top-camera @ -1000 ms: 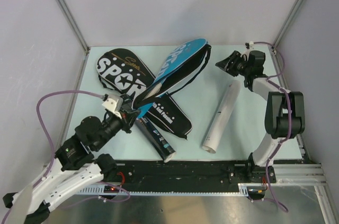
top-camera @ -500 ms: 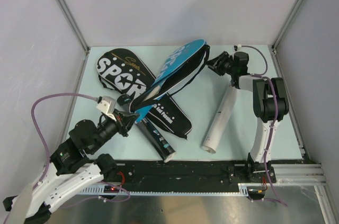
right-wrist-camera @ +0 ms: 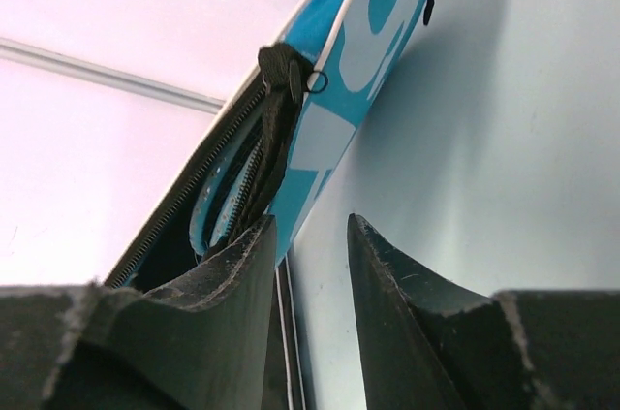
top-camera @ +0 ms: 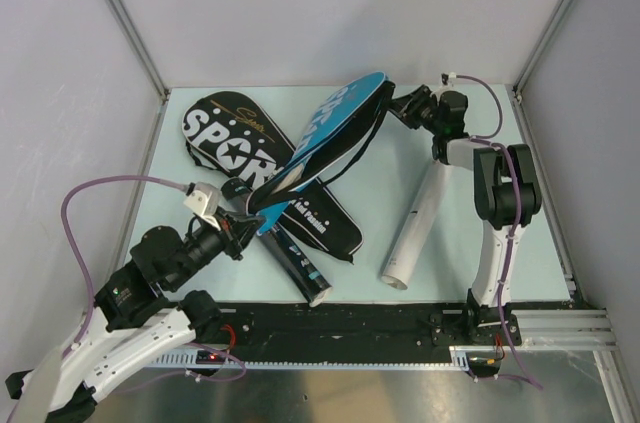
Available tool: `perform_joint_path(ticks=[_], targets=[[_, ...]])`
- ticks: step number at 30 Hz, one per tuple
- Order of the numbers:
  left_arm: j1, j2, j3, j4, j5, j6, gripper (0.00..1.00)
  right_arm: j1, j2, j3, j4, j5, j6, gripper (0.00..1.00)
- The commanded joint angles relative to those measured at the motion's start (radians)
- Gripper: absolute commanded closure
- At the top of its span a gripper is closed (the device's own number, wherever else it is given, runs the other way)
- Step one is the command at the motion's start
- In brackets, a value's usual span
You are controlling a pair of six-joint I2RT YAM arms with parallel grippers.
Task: Pack up the badminton gear
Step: Adjust the racket bag at the center of the board.
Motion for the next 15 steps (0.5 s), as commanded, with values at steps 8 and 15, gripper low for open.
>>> perform_joint_path(ticks=[8,15], targets=[[0.006,0.009,0.039,0.065,0.069,-0.032,1.00,-0.007,-0.050,0.065,0.130,0.009,0.045,0.54],[0.005,0.004,0.042,0.066,0.080,-0.031,1.00,-0.004,0.014,0.156,0.058,0.007,0.004,0.53]])
